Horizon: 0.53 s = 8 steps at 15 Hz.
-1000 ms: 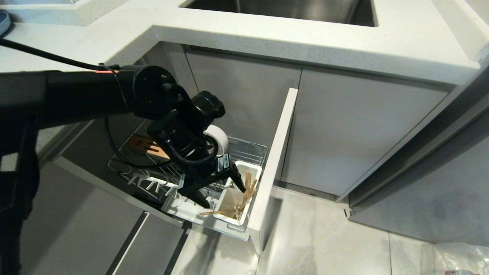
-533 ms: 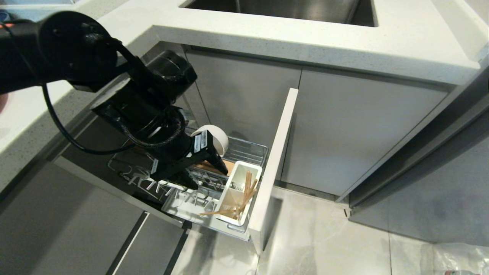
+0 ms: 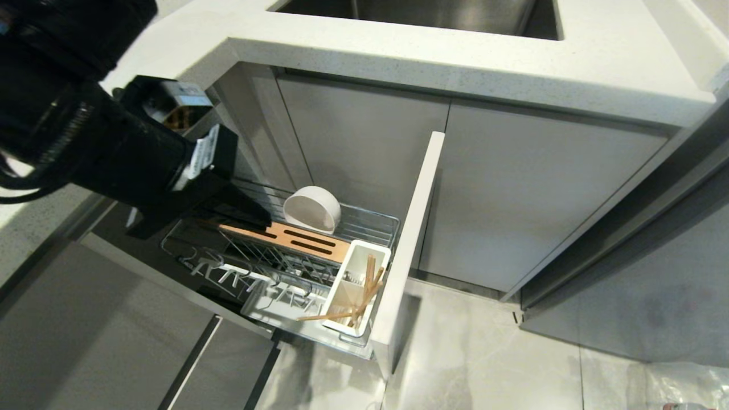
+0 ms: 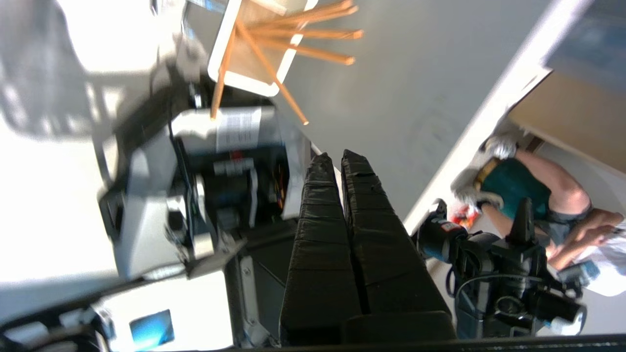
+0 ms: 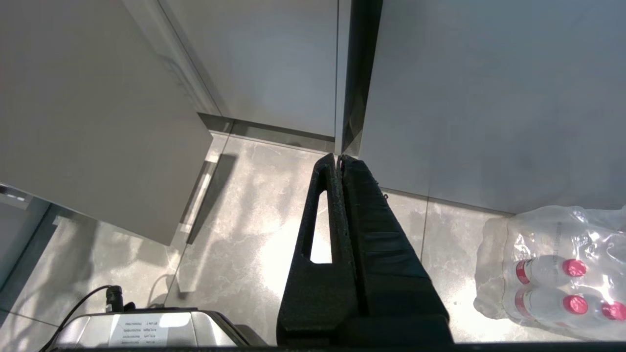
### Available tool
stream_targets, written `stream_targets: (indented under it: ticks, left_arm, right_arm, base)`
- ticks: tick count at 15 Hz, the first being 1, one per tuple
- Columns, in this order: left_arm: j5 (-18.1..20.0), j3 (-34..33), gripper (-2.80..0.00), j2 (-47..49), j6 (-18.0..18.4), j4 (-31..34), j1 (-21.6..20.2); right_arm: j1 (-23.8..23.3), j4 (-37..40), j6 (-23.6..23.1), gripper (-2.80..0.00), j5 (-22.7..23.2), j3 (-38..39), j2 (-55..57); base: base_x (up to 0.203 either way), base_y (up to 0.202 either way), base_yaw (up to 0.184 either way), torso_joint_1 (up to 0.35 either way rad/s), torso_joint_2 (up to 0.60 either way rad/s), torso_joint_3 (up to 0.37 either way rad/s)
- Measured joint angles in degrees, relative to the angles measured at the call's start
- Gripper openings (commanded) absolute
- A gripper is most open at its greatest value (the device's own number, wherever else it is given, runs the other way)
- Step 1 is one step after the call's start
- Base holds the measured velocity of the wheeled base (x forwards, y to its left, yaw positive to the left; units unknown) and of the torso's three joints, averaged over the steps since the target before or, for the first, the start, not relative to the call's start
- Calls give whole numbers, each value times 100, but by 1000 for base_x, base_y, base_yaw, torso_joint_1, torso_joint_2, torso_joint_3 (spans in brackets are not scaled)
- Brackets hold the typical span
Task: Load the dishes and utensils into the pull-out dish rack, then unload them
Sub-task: Pick up the spoon and place it in the cupboard
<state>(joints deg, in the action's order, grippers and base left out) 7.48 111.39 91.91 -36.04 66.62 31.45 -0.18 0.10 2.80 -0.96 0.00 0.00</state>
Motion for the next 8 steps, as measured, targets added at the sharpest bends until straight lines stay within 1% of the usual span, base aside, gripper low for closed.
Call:
stream_targets:
  ticks: [1, 3, 5, 8]
  left_arm:
    - [-111, 0, -280, -201, 89, -25, -1]
    - [-469, 2, -280, -568, 315, -144, -118]
    - [-804, 29, -280, -902, 537, -366, -476]
    - [-1033, 44, -280, -1294, 801, -787, -1122]
  right_arm:
    - [0, 0, 0, -280, 0, 0, 0]
    - [0, 0, -2, -280, 0, 0, 0]
    - [0, 0, 0, -280, 0, 0, 0]
    - [0, 0, -2, -280, 0, 0, 0]
  base:
    - [0, 0, 0, 0, 0, 0]
    - [0, 0, 0, 0, 0, 0]
    - [0, 0, 0, 0, 0, 0]
    - [0, 0, 0, 0, 0, 0]
